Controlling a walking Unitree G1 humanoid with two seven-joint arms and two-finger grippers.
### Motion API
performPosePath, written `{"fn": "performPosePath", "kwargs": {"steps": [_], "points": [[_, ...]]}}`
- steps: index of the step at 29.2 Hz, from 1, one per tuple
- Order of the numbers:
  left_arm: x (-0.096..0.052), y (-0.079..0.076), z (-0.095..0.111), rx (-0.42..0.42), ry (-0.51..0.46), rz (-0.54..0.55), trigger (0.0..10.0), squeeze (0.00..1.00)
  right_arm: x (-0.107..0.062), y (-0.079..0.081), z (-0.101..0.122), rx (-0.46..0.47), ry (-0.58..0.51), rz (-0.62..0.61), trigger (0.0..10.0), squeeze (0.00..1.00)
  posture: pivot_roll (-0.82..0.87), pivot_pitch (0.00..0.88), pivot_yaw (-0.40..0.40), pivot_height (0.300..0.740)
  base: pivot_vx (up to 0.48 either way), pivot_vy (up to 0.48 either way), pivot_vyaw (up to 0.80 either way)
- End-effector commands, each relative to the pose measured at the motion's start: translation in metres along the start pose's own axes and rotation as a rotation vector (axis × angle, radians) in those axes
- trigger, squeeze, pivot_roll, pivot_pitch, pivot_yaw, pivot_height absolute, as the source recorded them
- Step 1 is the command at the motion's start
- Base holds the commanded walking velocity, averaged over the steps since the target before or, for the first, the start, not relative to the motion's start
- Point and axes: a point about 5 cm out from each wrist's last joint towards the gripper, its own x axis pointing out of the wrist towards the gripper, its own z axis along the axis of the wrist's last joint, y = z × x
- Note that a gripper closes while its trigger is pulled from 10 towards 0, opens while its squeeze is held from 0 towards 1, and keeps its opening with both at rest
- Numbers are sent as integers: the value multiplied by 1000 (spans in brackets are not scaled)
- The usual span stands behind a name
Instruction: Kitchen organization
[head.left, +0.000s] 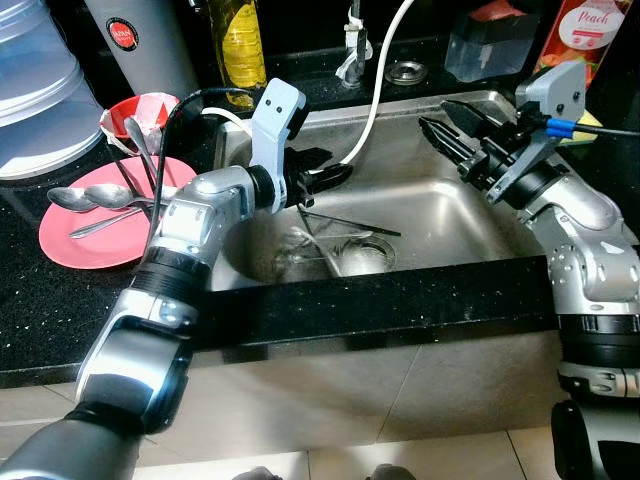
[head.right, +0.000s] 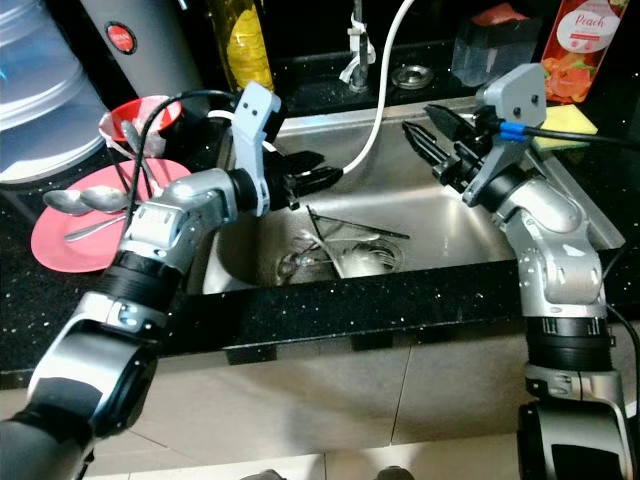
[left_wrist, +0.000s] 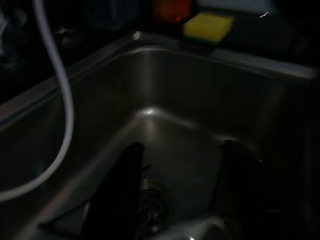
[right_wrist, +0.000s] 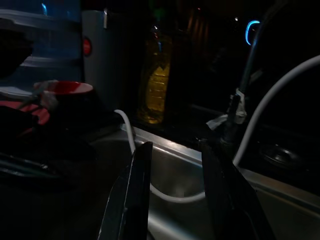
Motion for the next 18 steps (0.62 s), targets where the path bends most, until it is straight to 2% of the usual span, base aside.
{"fn": "performPosePath", "kwargs": {"steps": [1, 2, 3, 6, 8, 9, 10, 11, 12, 14, 18], "points": [[-14, -1, 10, 33, -50, -19, 10000, 1000, 1, 6, 4, 30, -29, 39, 10000, 0, -53, 49, 109, 740, 0, 0, 0], [-26, -7, 20, 71, -96, -41, 10000, 0, 3, 9, 8, 50, -51, 70, 10000, 0, -46, 49, 106, 740, 0, 0, 0], [-26, -7, 20, 71, -96, -41, 10000, 0, 3, 9, 8, 50, -51, 70, 10000, 0, -46, 49, 106, 740, 0, 0, 0], [-49, -9, 35, 172, -108, -3, 10000, 0, 7, 16, 15, 95, -98, 131, 10000, 0, -36, 50, 105, 740, 0, 0, 0], [-68, -7, 40, 285, -65, 54, 10000, 0, 10, 24, 21, 127, -133, 193, 10000, 0, -28, 49, 104, 740, 0, 0, 0], [-93, 3, 37, 424, 52, 159, 10000, 0, 15, 36, 25, 143, -150, 277, 10000, 0, -11, 49, 100, 740, 0, 0, 0], [-93, 3, 37, 424, 52, 159, 10000, 0, 15, 36, 25, 143, -150, 277, 10000, 0, -11, 49, 100, 740, 0, 0, 0], [-127, 17, 30, 549, 231, 301, 10000, 0, 21, 50, 25, 154, -155, 367, 10000, 0, 12, 49, 90, 740, 0, 0, 0], [-141, 22, 27, 587, 304, 356, 10000, 0, 23, 55, 24, 159, -156, 396, 10000, 0, 12, 49, 90, 740, 0, 0, 0], [-154, 24, 25, 598, 362, 397, 10000, 0, 26, 59, 23, 167, -157, 418, 10000, 0, 12, 49, 90, 740, 0, 0, 0], [-162, 17, 23, 576, 385, 385, 10000, 0, 27, 61, 24, 190, -163, 442, 10000, 0, 23, 49, 84, 740, 0, 0, 0]]}}
